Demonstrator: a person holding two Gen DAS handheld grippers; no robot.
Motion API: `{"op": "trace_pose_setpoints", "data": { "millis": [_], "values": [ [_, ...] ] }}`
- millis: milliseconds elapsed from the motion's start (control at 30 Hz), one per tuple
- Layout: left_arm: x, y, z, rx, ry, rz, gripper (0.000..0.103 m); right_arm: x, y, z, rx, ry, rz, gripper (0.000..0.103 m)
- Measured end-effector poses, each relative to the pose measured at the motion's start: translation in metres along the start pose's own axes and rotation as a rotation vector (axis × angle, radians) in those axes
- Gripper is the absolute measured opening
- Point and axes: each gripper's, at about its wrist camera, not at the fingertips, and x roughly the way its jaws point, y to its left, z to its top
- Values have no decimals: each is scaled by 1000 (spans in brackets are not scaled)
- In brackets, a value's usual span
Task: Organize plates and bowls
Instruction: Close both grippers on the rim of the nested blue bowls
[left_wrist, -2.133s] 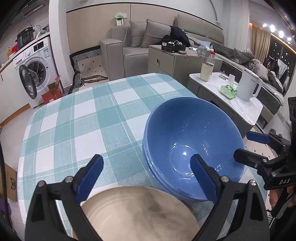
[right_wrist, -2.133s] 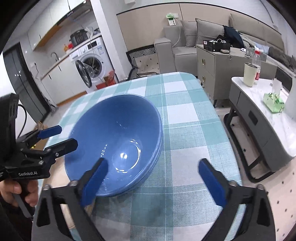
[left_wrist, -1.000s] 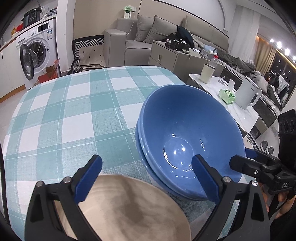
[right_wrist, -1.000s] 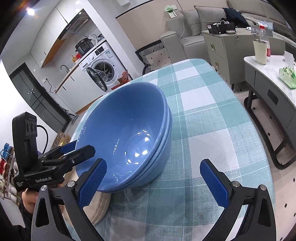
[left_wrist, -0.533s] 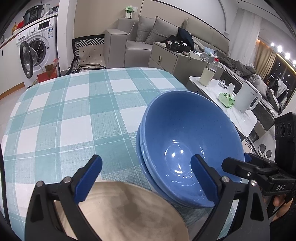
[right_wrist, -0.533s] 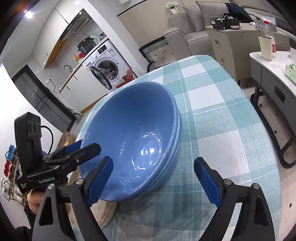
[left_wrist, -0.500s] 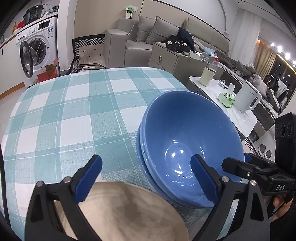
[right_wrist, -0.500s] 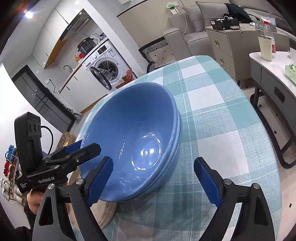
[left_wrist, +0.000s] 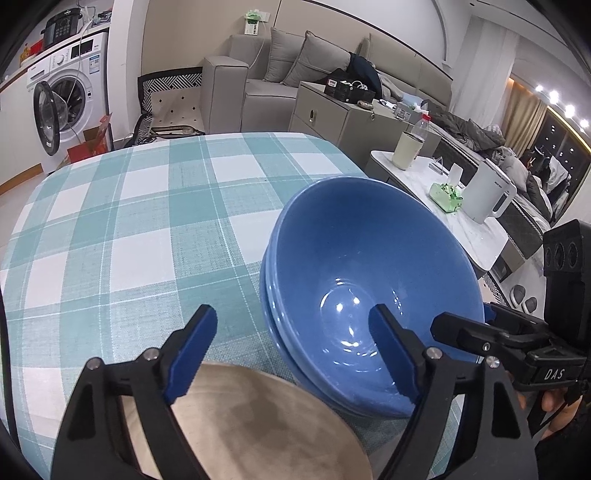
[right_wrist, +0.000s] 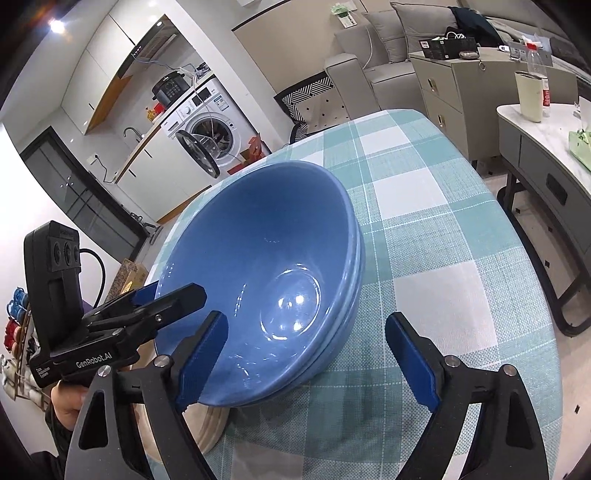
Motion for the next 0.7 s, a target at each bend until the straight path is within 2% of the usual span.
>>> {"op": "trace_pose_setpoints", "data": {
  "millis": [67,133,267,333,600,667,700],
  "values": [
    [1,-1,0,2,2,-4,79,-2,0,0,1,-6,-2,87],
    [2,-2,0,5,4,-12,68,-3,-2,1,5,-12,-6,87],
    [5,-3,-1,0,15,-22,59,-4,-4,2,11,-17,-2,80],
    [6,-4,-2,0,23,-30,52,-4,-4,2,9,-15,3,77],
    [6,-8,-5,15,26,-31,45,-2,-1,1,-8,-7,1,65],
    [6,-9,-6,15,26,-27,44,-2,0,0,-12,-7,0,58],
    [5,-8,-5,15,26,-26,43,-2,0,-1,-15,-6,0,58]
  ]
}}
